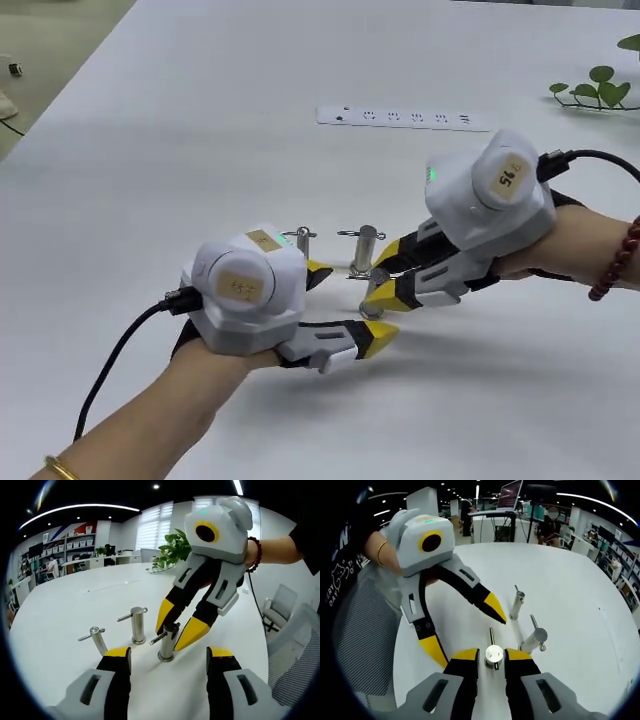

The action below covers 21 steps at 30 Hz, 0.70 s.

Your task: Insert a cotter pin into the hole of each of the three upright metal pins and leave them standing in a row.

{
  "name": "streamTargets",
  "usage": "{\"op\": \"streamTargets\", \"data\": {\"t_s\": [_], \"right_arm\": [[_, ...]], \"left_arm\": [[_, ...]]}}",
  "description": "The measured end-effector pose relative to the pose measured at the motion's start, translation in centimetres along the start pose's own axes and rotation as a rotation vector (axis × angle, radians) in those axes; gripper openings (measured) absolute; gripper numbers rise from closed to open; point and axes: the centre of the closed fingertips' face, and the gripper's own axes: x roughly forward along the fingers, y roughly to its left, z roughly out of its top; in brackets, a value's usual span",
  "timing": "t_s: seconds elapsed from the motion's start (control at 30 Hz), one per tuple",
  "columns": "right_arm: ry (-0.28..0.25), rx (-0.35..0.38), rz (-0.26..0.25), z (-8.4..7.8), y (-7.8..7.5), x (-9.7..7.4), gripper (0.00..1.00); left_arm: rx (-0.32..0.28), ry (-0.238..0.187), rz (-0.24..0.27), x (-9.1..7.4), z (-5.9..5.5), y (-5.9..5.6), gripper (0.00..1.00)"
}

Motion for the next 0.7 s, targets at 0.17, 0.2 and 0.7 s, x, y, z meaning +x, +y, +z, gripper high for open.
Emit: {"op": "streamTargets", "data": {"t_s": [0.17,0.2,0.7], "right_arm": [[-0.003,0.001,-0.003,0.1,-0.1,0.2,0.11],[-0.003,0.001,-0.004,0.1,-0.1,0.2,0.1],[-0.002,0.024,0.011,0.0,-0.4,0.3,0.08]], "left_arm": [[0.004,0.005,0.015,-0.4,-0.1,0.3,0.58],[0.004,0.005,0.018,-0.5,-0.1,0.3,0.58],[0.005,-0.031,0.098,-3.0,1.2,1.8,0.66]]}}
